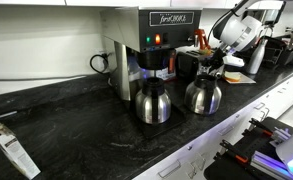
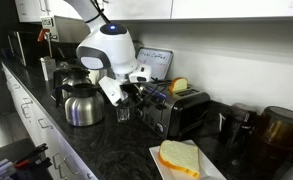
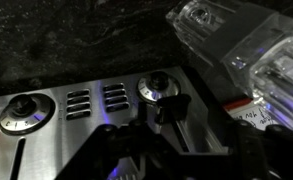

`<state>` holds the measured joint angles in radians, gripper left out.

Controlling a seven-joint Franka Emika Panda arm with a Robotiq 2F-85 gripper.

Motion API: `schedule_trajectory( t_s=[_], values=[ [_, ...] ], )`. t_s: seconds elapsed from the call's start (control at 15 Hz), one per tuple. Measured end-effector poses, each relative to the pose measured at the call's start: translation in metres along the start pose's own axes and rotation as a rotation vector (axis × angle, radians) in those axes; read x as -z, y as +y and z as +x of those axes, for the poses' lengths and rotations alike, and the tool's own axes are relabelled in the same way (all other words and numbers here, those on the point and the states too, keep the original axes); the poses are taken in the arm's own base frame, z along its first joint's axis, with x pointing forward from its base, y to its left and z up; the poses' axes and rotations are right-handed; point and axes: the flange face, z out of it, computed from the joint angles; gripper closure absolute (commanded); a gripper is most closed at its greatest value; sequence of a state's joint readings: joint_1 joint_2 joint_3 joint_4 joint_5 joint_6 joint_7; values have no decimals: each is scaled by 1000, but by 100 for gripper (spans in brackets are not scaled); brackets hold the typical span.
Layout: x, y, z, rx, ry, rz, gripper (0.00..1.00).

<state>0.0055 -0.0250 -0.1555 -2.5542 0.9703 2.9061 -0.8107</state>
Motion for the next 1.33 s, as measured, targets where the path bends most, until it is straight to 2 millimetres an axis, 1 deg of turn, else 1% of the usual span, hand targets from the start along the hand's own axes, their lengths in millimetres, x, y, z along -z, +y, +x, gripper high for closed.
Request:
schedule_trajectory(
  t_s=[0.13, 0.87, 1.13, 1.33],
  values=[
    [-1, -1, -1, 2, -3, 1, 0],
    [-2, -1, -2, 1, -8, 0, 0],
    [9, 12, -2, 21, -17, -39, 0],
    [10, 11, -4, 24, -17, -37, 0]
  ],
)
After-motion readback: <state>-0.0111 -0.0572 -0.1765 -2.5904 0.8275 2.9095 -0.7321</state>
